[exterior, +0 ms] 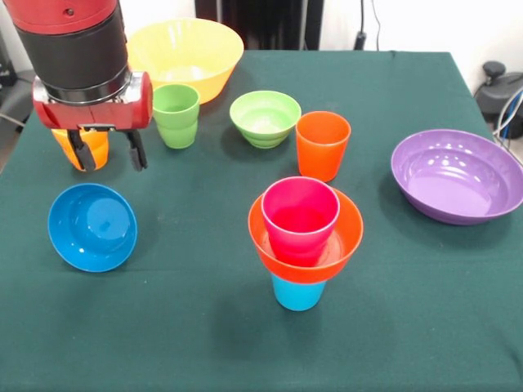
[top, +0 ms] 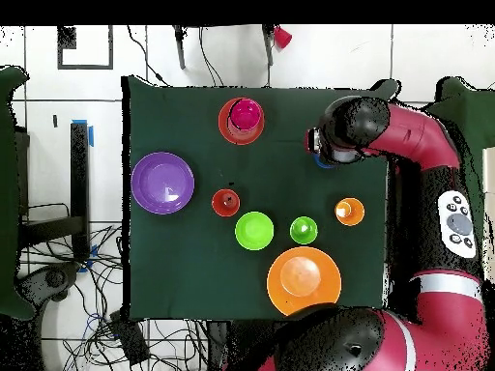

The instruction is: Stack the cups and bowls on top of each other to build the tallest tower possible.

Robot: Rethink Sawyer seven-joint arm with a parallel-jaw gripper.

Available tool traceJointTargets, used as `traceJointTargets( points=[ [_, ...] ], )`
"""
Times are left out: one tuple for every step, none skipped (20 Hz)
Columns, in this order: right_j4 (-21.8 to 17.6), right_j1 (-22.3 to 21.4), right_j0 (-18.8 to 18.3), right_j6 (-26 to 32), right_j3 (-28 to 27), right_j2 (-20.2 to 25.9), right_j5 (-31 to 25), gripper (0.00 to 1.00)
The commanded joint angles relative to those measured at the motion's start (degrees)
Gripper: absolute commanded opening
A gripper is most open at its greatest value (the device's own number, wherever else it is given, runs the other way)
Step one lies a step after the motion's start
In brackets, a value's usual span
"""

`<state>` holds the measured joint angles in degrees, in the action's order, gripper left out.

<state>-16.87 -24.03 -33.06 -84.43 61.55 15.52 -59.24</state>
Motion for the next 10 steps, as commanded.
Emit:
traceJointTargets(
  points=[
    [-3.59, 4.36, 0.0, 6.17, 5.5, 3.17, 6.48, 1.0],
    [-3.55, 4.4, -0.49, 7.46, 5.82, 4.07, 7.63, 1.0],
    [-3.56, 4.44, -0.59, 7.96, 5.8, 4.37, 7.86, 1.0],
    [-3.68, 4.58, -0.72, 8.51, 5.91, 4.61, 8.26, 1.0],
    [-3.68, 4.72, -0.7, 8.53, 5.77, 4.6, 8.32, 1.0],
    [-3.68, 4.93, -0.84, 8.61, 5.64, 4.61, 8.54, 1.0],
    [-3.67, 5.14, -0.84, 8.69, 5.44, 4.6, 8.66, 1.0],
    [-3.89, 5.8, -0.7, 8.71, 4.7, 4.5, 8.9, 1.0],
    [-3.89, 6.2, -0.71, 8.79, 4.31, 4.48, 9.09, 1.0],
    [-4.05, 7.12, -0.59, 9.03, 3.22, 4.48, 9.15, 1.0]
  ],
)
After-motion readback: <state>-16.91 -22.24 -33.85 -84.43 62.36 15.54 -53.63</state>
